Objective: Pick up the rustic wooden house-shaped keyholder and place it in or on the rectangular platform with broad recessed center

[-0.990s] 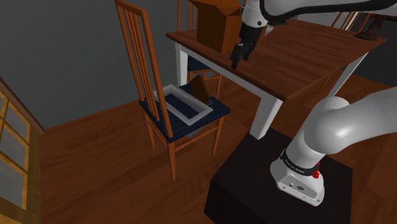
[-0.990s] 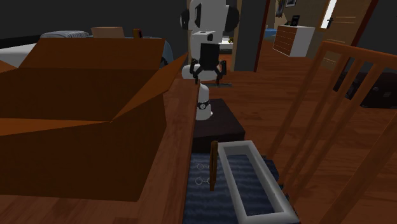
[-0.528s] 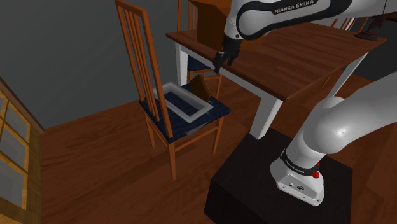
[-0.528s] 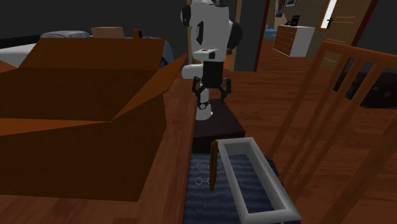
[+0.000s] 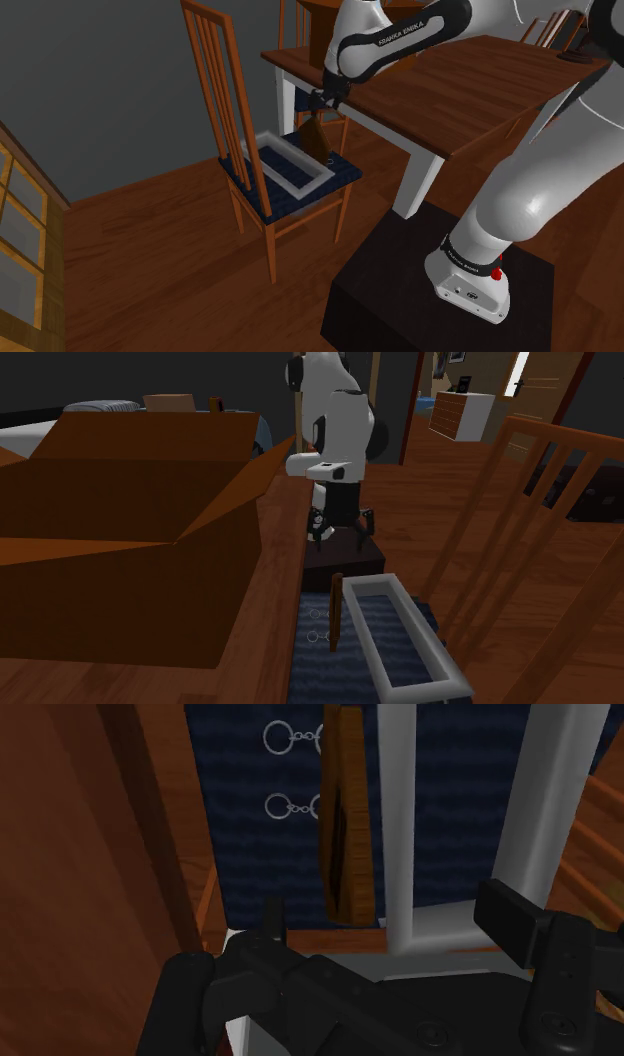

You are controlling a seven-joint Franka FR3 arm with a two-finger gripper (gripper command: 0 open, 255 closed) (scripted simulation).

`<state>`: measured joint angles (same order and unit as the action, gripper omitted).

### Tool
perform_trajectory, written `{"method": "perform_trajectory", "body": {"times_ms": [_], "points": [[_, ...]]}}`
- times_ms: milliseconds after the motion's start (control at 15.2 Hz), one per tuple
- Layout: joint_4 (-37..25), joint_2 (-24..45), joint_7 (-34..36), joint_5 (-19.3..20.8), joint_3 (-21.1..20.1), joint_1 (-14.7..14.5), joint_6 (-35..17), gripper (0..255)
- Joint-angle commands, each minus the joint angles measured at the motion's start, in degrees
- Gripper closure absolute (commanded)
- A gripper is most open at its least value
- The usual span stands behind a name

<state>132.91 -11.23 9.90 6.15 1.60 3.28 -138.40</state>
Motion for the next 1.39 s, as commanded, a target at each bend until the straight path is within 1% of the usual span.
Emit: {"method": "perform_trajectory", "body": {"times_ms": [0,66,132,594,1122,1188,1320], "points": [[-2.17,4.23,1.31,0.11,0.04,0.28,-3.28,0],[-3.48,6.35,2.01,0.2,0.03,0.39,-4.66,0],[-3.69,6.67,2.12,0.21,0.03,0.4,-4.86,0],[-3.57,11.65,2.37,0.57,0.22,0.65,-9.97,0],[-3.57,11.63,2.37,0.57,0.22,0.65,-9.96,0],[-3.57,11.63,2.37,0.57,0.22,0.65,-9.96,255],[-3.57,11.63,2.37,0.57,0.22,0.65,-9.96,255]]}}
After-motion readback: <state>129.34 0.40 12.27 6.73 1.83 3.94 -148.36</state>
